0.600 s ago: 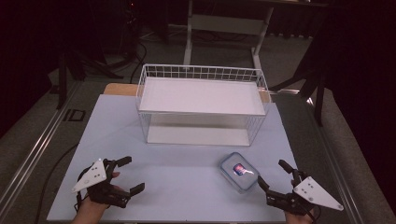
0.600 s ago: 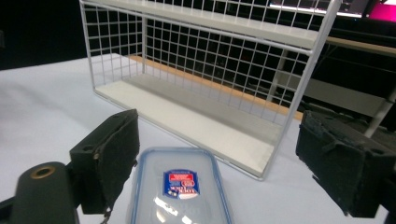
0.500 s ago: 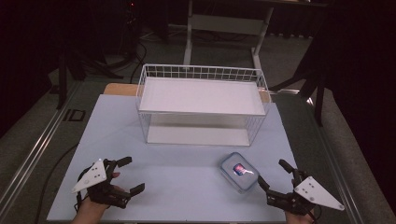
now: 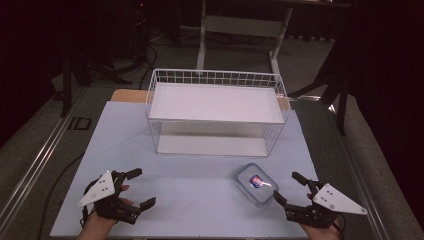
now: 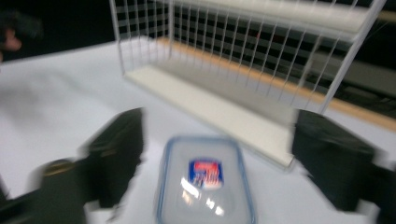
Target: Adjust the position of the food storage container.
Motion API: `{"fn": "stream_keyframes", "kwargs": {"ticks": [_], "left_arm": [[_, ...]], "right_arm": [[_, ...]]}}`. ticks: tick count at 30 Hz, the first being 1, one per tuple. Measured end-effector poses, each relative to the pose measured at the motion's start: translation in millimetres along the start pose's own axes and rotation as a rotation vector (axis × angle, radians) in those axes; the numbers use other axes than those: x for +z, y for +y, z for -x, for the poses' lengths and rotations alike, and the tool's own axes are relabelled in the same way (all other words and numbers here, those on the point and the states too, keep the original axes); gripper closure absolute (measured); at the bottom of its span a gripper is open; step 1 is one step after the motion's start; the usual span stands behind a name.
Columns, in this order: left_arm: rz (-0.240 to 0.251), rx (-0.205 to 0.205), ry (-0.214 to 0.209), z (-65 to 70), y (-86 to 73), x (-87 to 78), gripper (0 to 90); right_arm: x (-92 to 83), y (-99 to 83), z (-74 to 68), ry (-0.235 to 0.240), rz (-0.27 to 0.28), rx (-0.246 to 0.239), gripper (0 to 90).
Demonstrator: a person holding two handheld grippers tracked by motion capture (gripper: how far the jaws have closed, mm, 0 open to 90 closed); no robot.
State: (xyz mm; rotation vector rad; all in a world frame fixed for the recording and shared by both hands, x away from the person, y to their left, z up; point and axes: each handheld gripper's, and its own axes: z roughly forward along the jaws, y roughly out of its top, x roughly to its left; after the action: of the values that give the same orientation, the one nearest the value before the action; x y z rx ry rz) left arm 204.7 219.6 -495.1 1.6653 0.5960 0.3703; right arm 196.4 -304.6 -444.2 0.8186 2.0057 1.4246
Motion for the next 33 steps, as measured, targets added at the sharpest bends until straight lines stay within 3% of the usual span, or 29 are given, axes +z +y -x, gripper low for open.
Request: {"fn": "stream_keyframes", "kwargs": {"ticks": [3, 4, 6, 7, 11, 15, 20, 21, 33], "left_arm": [[-0.001, 0.002, -0.003, 1.7, 0.3, 0.7, 1.2], [0.002, 0.003, -0.005, 2.1, 0.5, 0.9, 1.2], [0.003, 0.003, -0.006, 2.1, 0.7, 1.0, 1.2], [0.003, 0.0, -0.006, 2.0, 0.6, 1.1, 1.2], [0.007, 0.0, -0.005, 2.0, 0.6, 1.0, 1.2], [0.004, 0.003, -0.006, 2.1, 0.5, 1.0, 1.2], [-0.004, 0.01, -0.007, 2.6, 0.4, 1.6, 1.2], [-0.005, 0.011, -0.007, 2.9, 0.4, 1.7, 1.2], [-0.007, 0.014, -0.006, 3.6, 0.2, 2.5, 1.2]], "right_arm": [[1.5, -9.9, 7.3, -0.001, -0.06, -0.016, 38.7], [1.8, -12.8, 9.3, -0.007, -0.076, -0.009, 47.2], [2.8, -17.5, 14.2, 0.015, -0.1, -0.003, 51.2], [5.3, -25.3, 21.0, 0.023, -0.141, 0.002, 68.0], [12.6, -41.4, 35.0, 0.039, -0.225, 0.011, 89.7], [17.7, -56.0, 45.8, 0.064, -0.271, 0.052, 89.9], [24.3, -72.0, 51.7, 0.058, -0.334, 0.058, 90.0], [28.3, -78.9, 50.9, 0.079, -0.355, 0.06, 90.0], [48.9, -77.6, 43.8, 0.12, -0.386, 0.044, 90.0]]}}
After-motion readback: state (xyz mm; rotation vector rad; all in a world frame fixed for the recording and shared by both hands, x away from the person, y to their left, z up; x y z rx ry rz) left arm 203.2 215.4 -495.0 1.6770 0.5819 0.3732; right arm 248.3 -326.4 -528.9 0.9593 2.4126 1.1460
